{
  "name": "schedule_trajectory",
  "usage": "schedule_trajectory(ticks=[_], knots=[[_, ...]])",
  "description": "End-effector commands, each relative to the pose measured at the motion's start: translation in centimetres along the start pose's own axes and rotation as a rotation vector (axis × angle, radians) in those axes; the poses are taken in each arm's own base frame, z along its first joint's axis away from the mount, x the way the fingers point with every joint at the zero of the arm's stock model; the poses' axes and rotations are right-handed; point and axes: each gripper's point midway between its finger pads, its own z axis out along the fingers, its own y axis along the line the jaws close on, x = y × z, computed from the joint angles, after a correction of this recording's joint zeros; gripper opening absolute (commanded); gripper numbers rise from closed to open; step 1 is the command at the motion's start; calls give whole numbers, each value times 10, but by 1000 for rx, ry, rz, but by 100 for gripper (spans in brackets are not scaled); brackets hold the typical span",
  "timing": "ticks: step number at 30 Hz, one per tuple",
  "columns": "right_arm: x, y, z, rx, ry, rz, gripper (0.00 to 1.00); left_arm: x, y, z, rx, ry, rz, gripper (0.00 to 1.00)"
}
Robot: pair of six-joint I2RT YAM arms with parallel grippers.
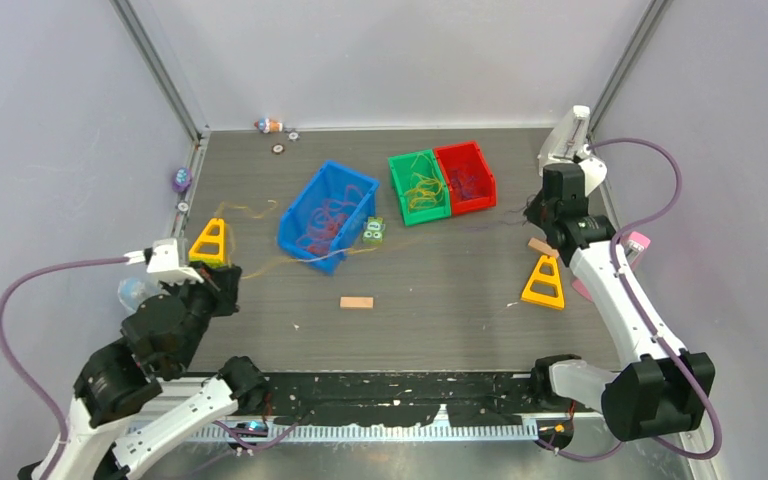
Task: Untangle the cables
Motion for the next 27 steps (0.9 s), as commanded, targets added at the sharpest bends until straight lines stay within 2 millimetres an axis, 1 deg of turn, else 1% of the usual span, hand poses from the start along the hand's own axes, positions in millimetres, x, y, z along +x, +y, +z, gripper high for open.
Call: schedule_trajectory(ticks=[1, 3, 5, 8, 9, 10, 11, 12, 13, 14, 17, 18, 19, 20, 21, 22, 23, 24, 25, 26, 27], knots=[[-42, 11, -6, -13, -114, 17, 5, -35, 41, -25, -150, -92, 89, 0], [-46, 22, -5, -55, -107, 2, 5, -58, 36, -34, -121, -141, 79, 0], [-48, 29, -2, -65, -97, -1, 5, -75, 32, -40, -101, -168, 89, 0], [-50, 28, 7, -31, -93, -8, 5, -91, 37, -45, -146, -188, 130, 0], [-53, 31, 8, -42, -100, -8, 5, -95, 37, -46, -152, -190, 140, 0], [-50, 37, 12, -65, -83, -18, 5, -98, 33, -46, -135, -195, 142, 0], [-53, 43, 13, -91, -90, -17, 5, -99, 28, -45, -104, -196, 143, 0], [-48, 50, 18, -118, -67, -31, 5, -99, 20, -44, -69, -196, 147, 0], [-53, 57, 19, -139, -76, -34, 5, -99, 12, -42, -32, -192, 150, 0], [-52, 65, 23, -156, -64, -53, 5, -99, 5, -40, -9, -185, 152, 0], [-58, 80, 34, -172, -68, -87, 5, -103, -13, -35, 48, -160, 188, 0], [-60, 86, 41, -170, -70, -99, 5, -107, -19, -35, 66, -162, 194, 0], [-57, 87, 51, -153, -60, -117, 5, -110, -26, -33, 87, -157, 204, 0], [-64, 94, 53, -160, -76, -119, 5, -114, -33, -33, 114, -160, 215, 0], [-60, 96, 64, -142, -67, -138, 5, -117, -42, -33, 145, -159, 222, 0], [-69, 105, 65, -154, -88, -140, 5, -121, -50, -32, 172, -159, 224, 0], [-62, 109, 76, -141, -78, -165, 5, -124, -58, -31, 194, -156, 228, 0], [-69, 117, 79, -152, -102, -168, 6, -127, -67, -29, 223, -154, 235, 0], [-66, 125, 89, -146, -104, -198, 5, -130, -75, -27, 244, -150, 246, 0], [-68, 131, 94, -150, -121, -208, 5, -133, -85, -23, 265, -143, 254, 0], [-64, 138, 105, -136, -125, -247, 5, -136, -92, -21, 278, -140, 260, 0]])
